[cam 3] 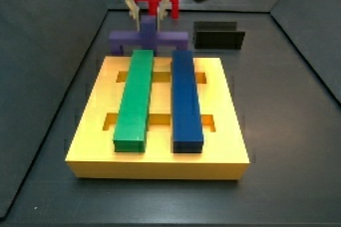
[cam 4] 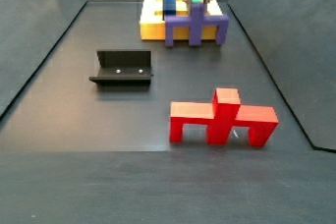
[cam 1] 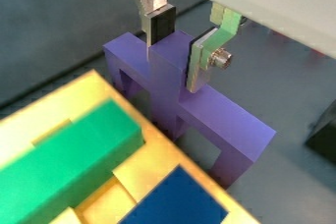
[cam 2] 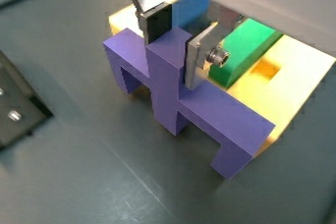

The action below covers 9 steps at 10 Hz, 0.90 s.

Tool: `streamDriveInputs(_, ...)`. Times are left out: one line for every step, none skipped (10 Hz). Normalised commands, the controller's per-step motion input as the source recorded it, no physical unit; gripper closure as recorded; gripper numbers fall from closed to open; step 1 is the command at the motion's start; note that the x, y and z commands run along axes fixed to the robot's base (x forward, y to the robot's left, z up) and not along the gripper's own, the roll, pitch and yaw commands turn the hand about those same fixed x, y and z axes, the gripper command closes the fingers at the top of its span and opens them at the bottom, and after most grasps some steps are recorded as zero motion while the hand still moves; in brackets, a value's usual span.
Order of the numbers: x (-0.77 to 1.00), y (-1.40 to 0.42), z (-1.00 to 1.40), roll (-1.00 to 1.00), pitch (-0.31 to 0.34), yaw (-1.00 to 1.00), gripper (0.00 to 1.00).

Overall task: Pick up the purple object. Move up. Move to above the board. Insert the purple object.
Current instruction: Move up, then move to above the board.

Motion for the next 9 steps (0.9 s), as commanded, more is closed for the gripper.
streamDriveInputs(-0.06, -0.05, 0.53, -0.05, 0.023, -0.04, 1.00)
streamDriveInputs(-0.01, -0.01, 0.24, -0.08, 0.013, -0.03, 1.00)
streamDriveInputs(0.00, 0.00, 1.40, 0.00, 0.000, 0.00, 1.00)
streamDriveInputs(-0.02, 0.00, 1.40, 0.03, 0.013, 0.01, 1.00)
streamDriveInputs(-0.07, 0.00, 1.40, -0.01, 0.020, 0.01, 1.00)
streamDriveInputs(0.00, 0.01, 1.40, -0.02, 0.015, 0.00, 1.00)
streamDriveInputs(0.04, -0.01, 0.87, -0.02, 0.070, 0.00, 1.00)
streamDriveInputs(0.05, 0.00, 0.52, -0.02, 0.100, -0.01, 1.00)
streamDriveInputs(0.04, 0.00, 0.23, -0.03, 0.076, -0.01, 1.00)
